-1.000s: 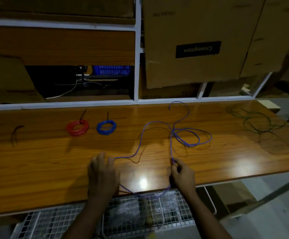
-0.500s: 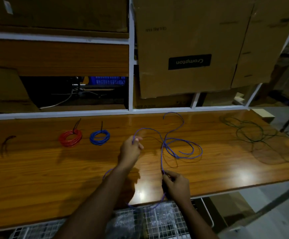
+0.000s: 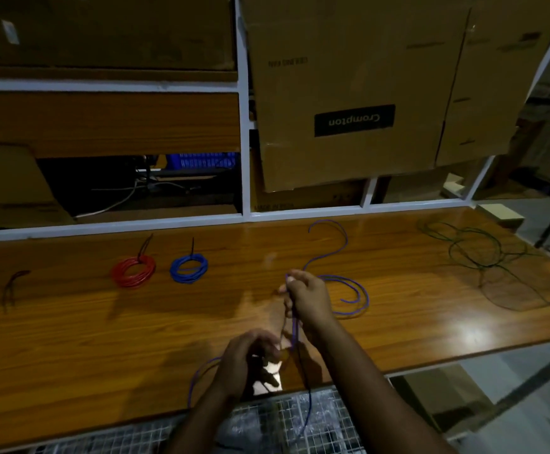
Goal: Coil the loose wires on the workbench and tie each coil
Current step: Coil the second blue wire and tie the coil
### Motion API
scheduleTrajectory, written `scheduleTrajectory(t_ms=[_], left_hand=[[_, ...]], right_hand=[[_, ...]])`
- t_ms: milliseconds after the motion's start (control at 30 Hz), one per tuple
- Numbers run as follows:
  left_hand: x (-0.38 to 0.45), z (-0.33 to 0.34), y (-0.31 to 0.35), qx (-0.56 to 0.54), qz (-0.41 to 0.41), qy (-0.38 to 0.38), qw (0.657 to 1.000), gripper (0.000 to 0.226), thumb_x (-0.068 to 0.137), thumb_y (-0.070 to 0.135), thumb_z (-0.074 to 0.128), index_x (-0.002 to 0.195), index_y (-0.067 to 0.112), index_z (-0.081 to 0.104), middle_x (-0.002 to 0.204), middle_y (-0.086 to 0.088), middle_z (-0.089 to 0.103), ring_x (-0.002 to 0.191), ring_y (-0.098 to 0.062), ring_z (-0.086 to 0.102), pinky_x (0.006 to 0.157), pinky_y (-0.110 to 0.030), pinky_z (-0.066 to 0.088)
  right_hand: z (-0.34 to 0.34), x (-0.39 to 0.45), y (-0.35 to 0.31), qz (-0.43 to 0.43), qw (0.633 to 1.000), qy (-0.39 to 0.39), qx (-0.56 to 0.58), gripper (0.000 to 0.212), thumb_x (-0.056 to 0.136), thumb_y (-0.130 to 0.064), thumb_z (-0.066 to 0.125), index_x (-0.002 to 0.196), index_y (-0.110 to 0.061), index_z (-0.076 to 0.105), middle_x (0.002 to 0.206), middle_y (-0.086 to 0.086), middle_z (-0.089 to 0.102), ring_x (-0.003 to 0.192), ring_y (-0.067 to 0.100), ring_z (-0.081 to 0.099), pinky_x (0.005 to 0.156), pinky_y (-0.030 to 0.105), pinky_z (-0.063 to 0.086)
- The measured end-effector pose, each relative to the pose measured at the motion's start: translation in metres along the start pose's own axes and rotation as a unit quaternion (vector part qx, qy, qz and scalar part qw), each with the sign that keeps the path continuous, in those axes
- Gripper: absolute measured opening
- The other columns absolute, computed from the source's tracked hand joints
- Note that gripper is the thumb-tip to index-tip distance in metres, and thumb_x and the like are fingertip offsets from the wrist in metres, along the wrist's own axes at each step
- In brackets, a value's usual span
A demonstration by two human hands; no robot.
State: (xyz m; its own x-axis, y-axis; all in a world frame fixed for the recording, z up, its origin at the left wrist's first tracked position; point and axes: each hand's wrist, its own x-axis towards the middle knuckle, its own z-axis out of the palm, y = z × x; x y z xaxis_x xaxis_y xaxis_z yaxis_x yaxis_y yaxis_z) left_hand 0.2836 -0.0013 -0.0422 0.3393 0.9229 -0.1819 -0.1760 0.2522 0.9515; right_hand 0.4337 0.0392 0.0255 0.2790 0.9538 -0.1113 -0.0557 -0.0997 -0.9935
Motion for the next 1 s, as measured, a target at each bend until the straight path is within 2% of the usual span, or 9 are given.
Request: scheduleTrajectory(t_ms=[133, 200, 267, 333, 433, 633, 767, 867, 1000], left_hand=[[0.021, 0.003, 0.046, -0.041, -0.099, 0.027, 0.994, 0.072, 0.1, 0.06, 0.022, 0.112, 0.004, 0.066, 0.091, -0.012, 0.075, 0.082, -0.025, 0.067, 0.073, -0.036, 0.048], [0.029, 0.006, 0.064, -0.096, -0.153, 0.021, 0.983, 0.067, 0.101, 0.057, 0.031, 0.107, 0.001, 0.065, 0.089, -0.014, 0.074, 0.077, -0.024, 0.069, 0.067, -0.033, 0.05], [0.036, 0.011, 0.071, -0.163, -0.193, 0.045, 0.967, 0.052, 0.1, 0.05, 0.043, 0.094, 0.002, 0.063, 0.071, -0.009, 0.07, 0.063, -0.021, 0.065, 0.056, -0.028, 0.049], [0.043, 0.011, 0.074, -0.257, -0.191, 0.077, 0.944, 0.044, 0.099, 0.045, 0.047, 0.088, 0.004, 0.058, 0.057, -0.003, 0.059, 0.056, -0.016, 0.054, 0.053, -0.025, 0.046], [0.051, 0.004, 0.08, -0.32, -0.182, 0.093, 0.925, 0.044, 0.103, 0.043, 0.04, 0.089, 0.005, 0.057, 0.049, 0.004, 0.048, 0.056, -0.009, 0.04, 0.043, -0.019, 0.037], [0.033, 0.016, 0.076, -0.216, -0.104, 0.036, 0.97, 0.027, 0.105, 0.024, 0.038, 0.095, 0.008, 0.057, 0.043, 0.007, 0.032, 0.035, -0.006, 0.033, 0.033, -0.015, 0.021], [0.009, 0.022, 0.068, -0.151, -0.009, -0.002, 0.988, 0.016, 0.105, 0.017, 0.036, 0.098, 0.011, 0.05, 0.056, 0.003, 0.042, 0.044, -0.008, 0.037, 0.038, -0.018, 0.025], [-0.008, 0.02, 0.061, -0.074, 0.018, -0.022, 0.997, 0.015, 0.105, 0.018, 0.036, 0.101, 0.011, 0.049, 0.066, 0.001, 0.051, 0.048, -0.007, 0.038, 0.043, -0.019, 0.027], [-0.024, 0.01, 0.055, -0.044, 0.047, -0.029, 0.998, 0.015, 0.106, 0.019, 0.033, 0.103, 0.01, 0.045, 0.071, -0.002, 0.057, 0.051, -0.01, 0.04, 0.05, -0.022, 0.029]], right_hand=[[-0.006, -0.028, 0.034, -0.133, 0.968, -0.111, -0.18, 0.006, 0.093, -0.012, 0.062, 0.097, -0.014, 0.066, 0.082, -0.004, 0.074, 0.068, 0.006, 0.068, 0.061, 0.03, 0.055], [-0.012, -0.04, 0.041, -0.158, 0.953, -0.163, -0.199, 0.009, 0.092, -0.006, 0.062, 0.09, -0.016, 0.061, 0.08, -0.012, 0.072, 0.075, 0.0, 0.068, 0.069, 0.02, 0.051], [-0.021, -0.047, 0.04, -0.161, 0.949, -0.196, -0.188, 0.005, 0.091, -0.01, 0.061, 0.091, -0.015, 0.059, 0.083, -0.001, 0.075, 0.082, 0.014, 0.072, 0.077, 0.029, 0.054], [-0.031, -0.054, 0.04, -0.154, 0.942, -0.232, -0.187, 0.003, 0.092, -0.011, 0.06, 0.094, -0.01, 0.059, 0.085, 0.009, 0.075, 0.079, 0.023, 0.071, 0.075, 0.038, 0.053], [-0.042, -0.069, 0.035, -0.123, 0.932, -0.285, -0.189, 0.007, 0.096, -0.001, 0.056, 0.103, 0.0, 0.055, 0.084, 0.014, 0.074, 0.065, 0.001, 0.062, 0.062, 0.018, 0.041], [-0.058, -0.062, 0.036, -0.022, 0.924, -0.295, -0.241, 0.015, 0.09, -0.001, 0.059, 0.097, -0.012, 0.067, 0.088, 0.021, 0.074, 0.061, 0.008, 0.057, 0.06, 0.023, 0.043], [-0.034, -0.05, 0.003, 0.035, 0.986, -0.161, -0.024, 0.023, 0.101, -0.003, 0.046, 0.119, -0.001, 0.06, 0.102, 0.024, 0.07, 0.081, 0.02, 0.06, 0.066, 0.027, 0.045], [-0.022, -0.04, -0.029, 0.104, 0.974, -0.12, 0.164, 0.03, 0.105, -0.019, 0.043, 0.127, -0.004, 0.055, 0.117, 0.017, 0.07, 0.1, 0.024, 0.07, 0.083, 0.036, 0.053], [-0.028, -0.036, -0.067, 0.142, 0.954, -0.172, 0.202, 0.032, 0.1, -0.005, 0.041, 0.13, -0.002, 0.053, 0.122, 0.015, 0.069, 0.111, 0.028, 0.068, 0.09, 0.042, 0.055]])
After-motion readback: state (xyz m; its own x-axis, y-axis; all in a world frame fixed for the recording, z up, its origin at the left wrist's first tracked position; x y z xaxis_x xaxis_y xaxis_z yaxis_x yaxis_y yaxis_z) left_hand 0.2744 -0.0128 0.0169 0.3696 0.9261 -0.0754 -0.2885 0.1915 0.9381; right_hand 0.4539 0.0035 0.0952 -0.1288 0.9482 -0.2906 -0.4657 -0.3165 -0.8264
